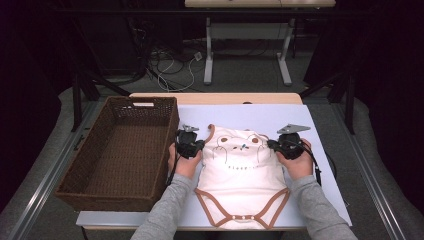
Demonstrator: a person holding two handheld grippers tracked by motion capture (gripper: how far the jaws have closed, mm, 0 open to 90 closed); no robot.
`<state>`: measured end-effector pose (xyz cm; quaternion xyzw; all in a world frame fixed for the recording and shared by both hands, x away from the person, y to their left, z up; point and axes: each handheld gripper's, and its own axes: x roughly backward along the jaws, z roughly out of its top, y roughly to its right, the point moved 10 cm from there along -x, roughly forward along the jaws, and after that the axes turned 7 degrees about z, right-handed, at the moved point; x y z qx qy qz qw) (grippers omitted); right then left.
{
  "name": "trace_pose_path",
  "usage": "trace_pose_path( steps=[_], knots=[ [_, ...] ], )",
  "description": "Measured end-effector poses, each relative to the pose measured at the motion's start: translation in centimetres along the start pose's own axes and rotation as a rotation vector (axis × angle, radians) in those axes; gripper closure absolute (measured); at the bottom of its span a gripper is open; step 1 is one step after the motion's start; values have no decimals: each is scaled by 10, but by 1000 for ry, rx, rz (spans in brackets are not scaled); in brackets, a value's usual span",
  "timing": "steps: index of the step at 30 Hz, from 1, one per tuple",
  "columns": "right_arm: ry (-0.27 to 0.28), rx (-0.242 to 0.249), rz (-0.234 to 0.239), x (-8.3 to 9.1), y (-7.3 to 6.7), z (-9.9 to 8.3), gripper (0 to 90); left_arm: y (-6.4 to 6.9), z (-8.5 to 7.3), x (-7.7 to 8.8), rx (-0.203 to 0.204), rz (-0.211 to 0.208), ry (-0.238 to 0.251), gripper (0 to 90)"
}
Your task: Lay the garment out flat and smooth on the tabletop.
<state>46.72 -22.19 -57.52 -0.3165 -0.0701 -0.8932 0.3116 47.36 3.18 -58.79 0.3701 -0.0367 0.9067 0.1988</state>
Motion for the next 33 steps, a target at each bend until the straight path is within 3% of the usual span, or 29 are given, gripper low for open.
trace_pose_path(
  steps=[6,12,19,21,28,33],
  knots=[
    [23,-19,1,21,-4,-1,891,8,-1,12,-19,-25,5,874],
    [9,31,1,35,-21,-10,889,16,-9,30,-38,-36,-6,873],
    [-19,38,49,44,-42,-27,888,15,-23,44,-56,-25,-14,873],
    [-25,34,66,46,-46,-31,888,15,-29,46,-42,-38,-18,873],
    [-57,35,99,53,-62,-49,884,19,-51,51,-116,-12,-48,873],
    [-77,37,104,56,-69,-60,881,20,-60,54,-128,1,-43,873]
  ],
)
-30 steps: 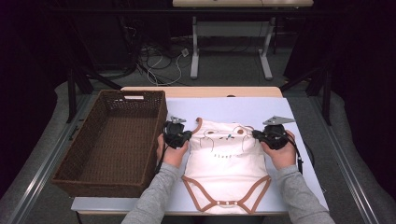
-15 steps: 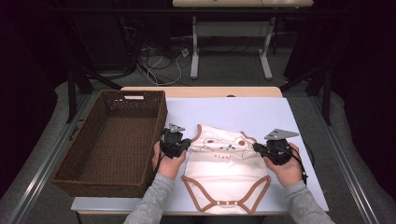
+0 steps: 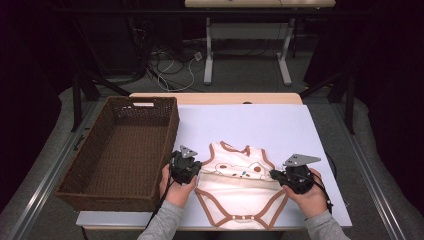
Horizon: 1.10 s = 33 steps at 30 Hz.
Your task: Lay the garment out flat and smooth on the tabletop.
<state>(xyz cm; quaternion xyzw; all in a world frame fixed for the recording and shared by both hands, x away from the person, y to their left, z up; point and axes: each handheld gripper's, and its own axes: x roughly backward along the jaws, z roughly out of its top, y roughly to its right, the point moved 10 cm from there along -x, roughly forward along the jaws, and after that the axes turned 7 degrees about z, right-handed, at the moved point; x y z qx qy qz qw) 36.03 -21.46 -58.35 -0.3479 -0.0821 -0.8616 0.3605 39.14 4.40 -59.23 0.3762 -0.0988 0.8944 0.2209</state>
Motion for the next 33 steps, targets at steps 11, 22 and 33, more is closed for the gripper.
trace_pose_path(
  steps=[11,22,33],
  knots=[
    [-66,-26,43,-5,-19,-25,872,-1,-19,4,-3,1,-19,873],
    [-59,-22,39,-2,-21,-32,761,1,-30,8,9,-18,-17,867],
    [-24,-19,8,4,-16,-27,631,3,-29,8,28,-19,7,793]
  ],
)
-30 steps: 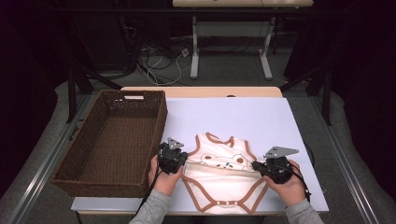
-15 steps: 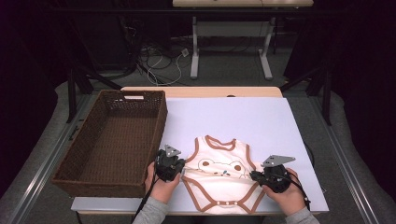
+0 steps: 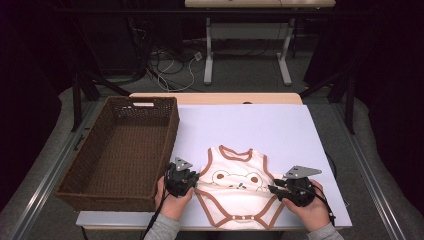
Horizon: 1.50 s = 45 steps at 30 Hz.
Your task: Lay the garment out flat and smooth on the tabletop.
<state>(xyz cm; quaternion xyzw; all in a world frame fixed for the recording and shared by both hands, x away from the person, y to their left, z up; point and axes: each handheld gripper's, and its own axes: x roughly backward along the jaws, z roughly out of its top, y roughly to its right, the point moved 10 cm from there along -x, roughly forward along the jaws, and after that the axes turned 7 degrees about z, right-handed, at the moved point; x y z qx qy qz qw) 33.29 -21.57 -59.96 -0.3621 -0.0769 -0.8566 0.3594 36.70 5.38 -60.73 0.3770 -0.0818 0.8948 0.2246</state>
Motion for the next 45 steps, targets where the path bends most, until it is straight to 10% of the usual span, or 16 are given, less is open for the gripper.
trace_pose_path(
  steps=[21,32,45],
  knots=[
    [54,38,3,11,10,32,433,12,39,-3,-21,-18,35,424],
    [126,43,-2,18,22,61,401,15,67,-10,30,-70,61,330],
    [115,35,-70,16,40,84,204,19,104,-5,-67,-53,127,331]
  ],
)
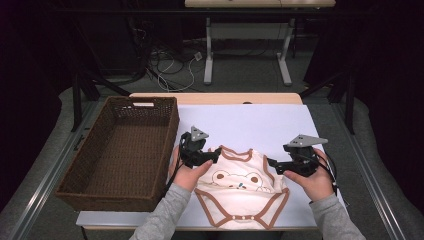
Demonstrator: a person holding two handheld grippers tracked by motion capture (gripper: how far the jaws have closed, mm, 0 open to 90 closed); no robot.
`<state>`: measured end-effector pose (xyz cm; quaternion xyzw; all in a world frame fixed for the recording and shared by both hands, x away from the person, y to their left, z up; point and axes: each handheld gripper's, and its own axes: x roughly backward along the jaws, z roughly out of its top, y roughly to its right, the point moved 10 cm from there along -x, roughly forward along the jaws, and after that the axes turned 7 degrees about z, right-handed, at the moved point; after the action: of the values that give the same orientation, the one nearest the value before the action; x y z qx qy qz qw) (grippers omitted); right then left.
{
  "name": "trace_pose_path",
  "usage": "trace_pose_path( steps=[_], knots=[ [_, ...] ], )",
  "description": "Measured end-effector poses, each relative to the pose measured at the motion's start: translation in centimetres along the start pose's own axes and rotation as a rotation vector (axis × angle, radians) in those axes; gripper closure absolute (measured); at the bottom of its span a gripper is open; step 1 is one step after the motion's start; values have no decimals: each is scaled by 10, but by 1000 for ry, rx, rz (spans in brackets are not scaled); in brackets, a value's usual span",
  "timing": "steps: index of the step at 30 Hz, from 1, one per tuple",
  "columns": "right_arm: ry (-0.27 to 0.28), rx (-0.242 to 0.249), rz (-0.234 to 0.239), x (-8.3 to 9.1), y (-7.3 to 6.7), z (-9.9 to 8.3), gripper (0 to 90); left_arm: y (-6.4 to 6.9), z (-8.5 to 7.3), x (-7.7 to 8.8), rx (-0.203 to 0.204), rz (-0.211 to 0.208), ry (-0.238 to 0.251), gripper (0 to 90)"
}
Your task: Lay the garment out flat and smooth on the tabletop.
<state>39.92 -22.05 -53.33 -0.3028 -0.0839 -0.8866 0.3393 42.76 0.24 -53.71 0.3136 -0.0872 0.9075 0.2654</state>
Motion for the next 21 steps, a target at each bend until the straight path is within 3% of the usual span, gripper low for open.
trace_pose_path(
  steps=[7,15,17,21],
  knots=[
    [-10,-35,-9,-9,6,7,146,-4,9,-8,37,-12,-18,323],
    [-59,-9,-4,-29,7,11,56,-9,14,-23,60,-50,-27,239],
    [-61,-10,3,-35,7,13,57,-11,15,-27,63,-56,-27,227],
    [-58,-8,2,-44,9,18,148,-17,16,-37,84,-61,-29,223]
  ],
)
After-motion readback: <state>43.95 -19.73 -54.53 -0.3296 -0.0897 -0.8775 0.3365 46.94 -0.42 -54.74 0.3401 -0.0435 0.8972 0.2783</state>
